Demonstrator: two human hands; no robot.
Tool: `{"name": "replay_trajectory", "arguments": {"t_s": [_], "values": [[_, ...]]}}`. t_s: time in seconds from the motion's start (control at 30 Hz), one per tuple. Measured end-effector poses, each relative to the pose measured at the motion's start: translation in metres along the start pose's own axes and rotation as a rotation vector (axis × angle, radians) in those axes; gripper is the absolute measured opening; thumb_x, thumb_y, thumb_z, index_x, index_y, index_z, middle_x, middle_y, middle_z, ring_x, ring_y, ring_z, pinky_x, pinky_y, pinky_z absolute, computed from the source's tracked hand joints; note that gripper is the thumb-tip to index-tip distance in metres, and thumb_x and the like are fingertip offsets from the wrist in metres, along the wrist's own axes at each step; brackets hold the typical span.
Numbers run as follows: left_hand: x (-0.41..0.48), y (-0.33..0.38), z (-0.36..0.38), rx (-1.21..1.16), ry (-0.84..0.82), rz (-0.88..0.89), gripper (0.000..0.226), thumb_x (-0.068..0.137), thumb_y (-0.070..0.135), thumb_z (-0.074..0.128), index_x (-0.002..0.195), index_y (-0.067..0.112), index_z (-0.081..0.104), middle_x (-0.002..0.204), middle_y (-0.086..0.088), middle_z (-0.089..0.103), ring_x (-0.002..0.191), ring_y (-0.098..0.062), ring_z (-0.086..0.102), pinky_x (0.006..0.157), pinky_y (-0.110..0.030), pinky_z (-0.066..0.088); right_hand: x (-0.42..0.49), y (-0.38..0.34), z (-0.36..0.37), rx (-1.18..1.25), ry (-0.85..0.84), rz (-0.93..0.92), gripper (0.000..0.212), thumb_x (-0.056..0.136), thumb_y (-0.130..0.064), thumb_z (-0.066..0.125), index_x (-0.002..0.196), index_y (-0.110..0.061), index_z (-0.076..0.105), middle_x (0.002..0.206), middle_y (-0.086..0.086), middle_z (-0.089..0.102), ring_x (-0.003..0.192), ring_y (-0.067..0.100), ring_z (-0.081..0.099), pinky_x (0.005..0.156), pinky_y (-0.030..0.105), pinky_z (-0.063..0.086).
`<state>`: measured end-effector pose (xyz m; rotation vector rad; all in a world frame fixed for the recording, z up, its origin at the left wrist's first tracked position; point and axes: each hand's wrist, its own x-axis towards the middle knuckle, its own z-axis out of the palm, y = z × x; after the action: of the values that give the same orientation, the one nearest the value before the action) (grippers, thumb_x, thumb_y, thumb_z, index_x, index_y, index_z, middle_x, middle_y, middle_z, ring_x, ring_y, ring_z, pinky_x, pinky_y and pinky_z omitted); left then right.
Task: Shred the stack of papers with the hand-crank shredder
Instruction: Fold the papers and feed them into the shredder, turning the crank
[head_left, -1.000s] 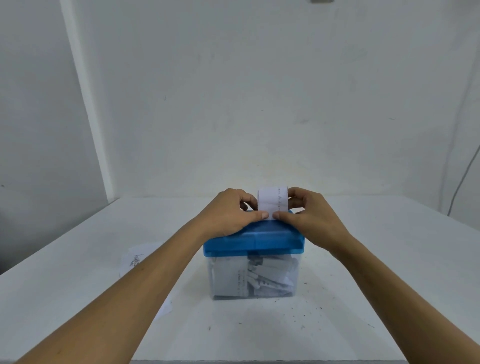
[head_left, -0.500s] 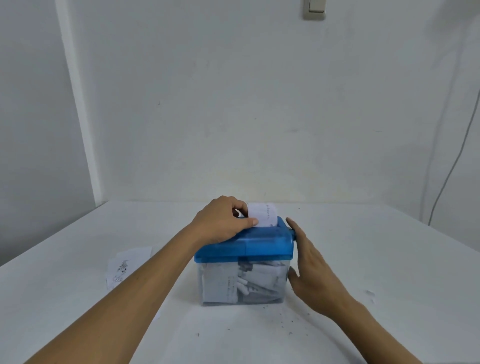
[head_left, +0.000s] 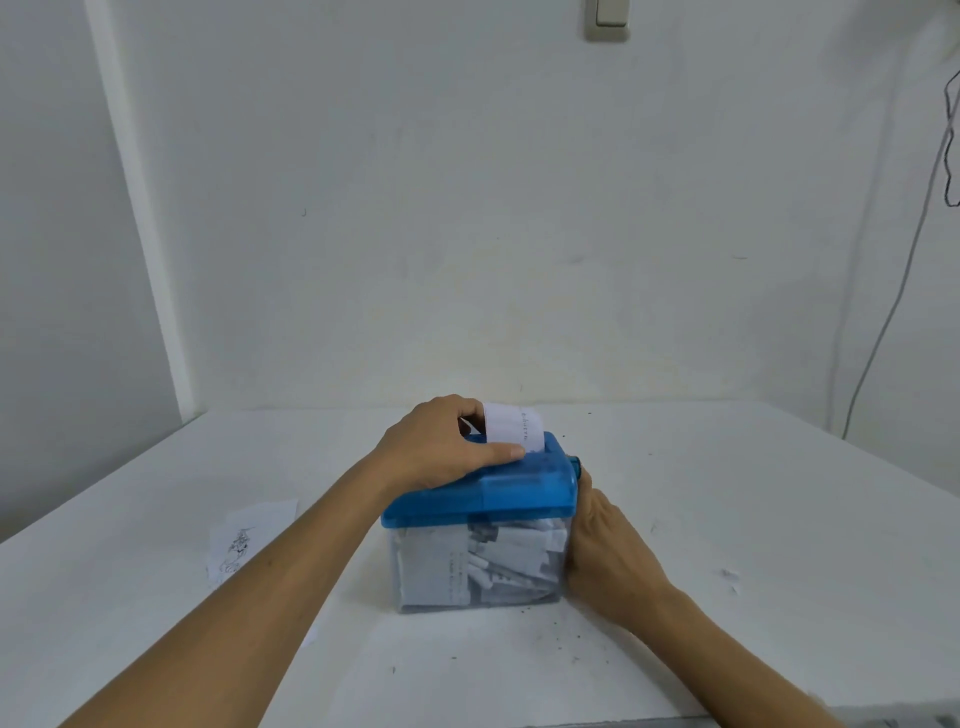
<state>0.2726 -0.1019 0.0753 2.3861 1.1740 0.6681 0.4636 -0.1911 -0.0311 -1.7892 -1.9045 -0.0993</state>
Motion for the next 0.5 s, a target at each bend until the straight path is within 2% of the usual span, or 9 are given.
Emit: {"name": "replay_trajectory", "arguments": {"t_s": [0.1, 0.2, 0.27, 0.33, 0.43, 0.5], "values": [[-0.001, 0.001, 0.001, 0.044, -0.022, -0.001, 0.066, 0.07, 0.081, 0.066, 0.12, 0.039, 0.06, 0.119, 0.018, 0.062, 0.108, -0.007, 0.059, 0.095, -0.04, 0.053, -0.001, -0.007, -0.008, 0.0, -0.041, 0.08, 0.059, 0.1, -0.036, 0.051, 0.145, -0.017, 0.018, 0.111, -0.006, 0.056, 0.093, 0.012, 0.059, 0.088, 0.027, 0.053], [-0.006, 0.006, 0.003, 0.162, -0.047, -0.021, 0.079, 0.066, 0.092, 0.055, 0.128, 0.043, 0.057, 0.122, 0.02, 0.061, 0.105, -0.009, 0.058, 0.088, -0.034, 0.051, -0.006, -0.009, -0.009, -0.137, -0.091, 0.146, 0.062, 0.103, -0.024, 0.042, 0.152, -0.011, 0.006, 0.092, -0.006, 0.056, 0.078, 0.013, 0.06, 0.073, 0.026, 0.054], [-0.01, 0.01, 0.005, 0.244, -0.072, -0.049, 0.086, 0.065, 0.094, 0.052, 0.133, 0.043, 0.054, 0.124, 0.015, 0.06, 0.102, -0.013, 0.056, 0.082, -0.032, 0.047, -0.01, -0.009, -0.01, -0.225, -0.113, 0.166, 0.067, 0.102, -0.024, 0.044, 0.153, -0.01, 0.003, 0.09, -0.004, 0.06, 0.074, 0.014, 0.061, 0.07, 0.029, 0.056], [-0.011, 0.013, 0.005, 0.267, -0.089, -0.073, 0.089, 0.063, 0.095, 0.052, 0.134, 0.042, 0.053, 0.127, 0.013, 0.061, 0.1, -0.014, 0.056, 0.08, -0.031, 0.046, -0.013, -0.012, -0.015, -0.272, -0.135, 0.185, 0.064, 0.102, -0.024, 0.047, 0.151, -0.01, 0.008, 0.09, -0.004, 0.061, 0.071, 0.014, 0.06, 0.069, 0.029, 0.056], [-0.01, 0.016, 0.002, 0.263, -0.116, -0.085, 0.084, 0.063, 0.095, 0.053, 0.127, 0.041, 0.056, 0.121, 0.012, 0.063, 0.098, -0.014, 0.059, 0.082, -0.033, 0.05, -0.017, -0.027, -0.036, -0.341, -0.182, 0.193, 0.04, 0.099, -0.022, 0.05, 0.133, -0.015, 0.029, 0.094, -0.002, 0.061, 0.075, 0.017, 0.06, 0.067, 0.03, 0.052], [-0.01, 0.018, 0.001, 0.25, -0.136, -0.09, 0.087, 0.059, 0.098, 0.052, 0.125, 0.041, 0.058, 0.119, 0.013, 0.063, 0.099, -0.014, 0.06, 0.087, -0.036, 0.053, -0.016, -0.039, -0.06, -0.379, -0.306, 0.208, 0.027, 0.098, -0.021, 0.051, 0.121, -0.016, 0.038, 0.101, -0.001, 0.059, 0.081, 0.018, 0.058, 0.07, 0.028, 0.048]]}}
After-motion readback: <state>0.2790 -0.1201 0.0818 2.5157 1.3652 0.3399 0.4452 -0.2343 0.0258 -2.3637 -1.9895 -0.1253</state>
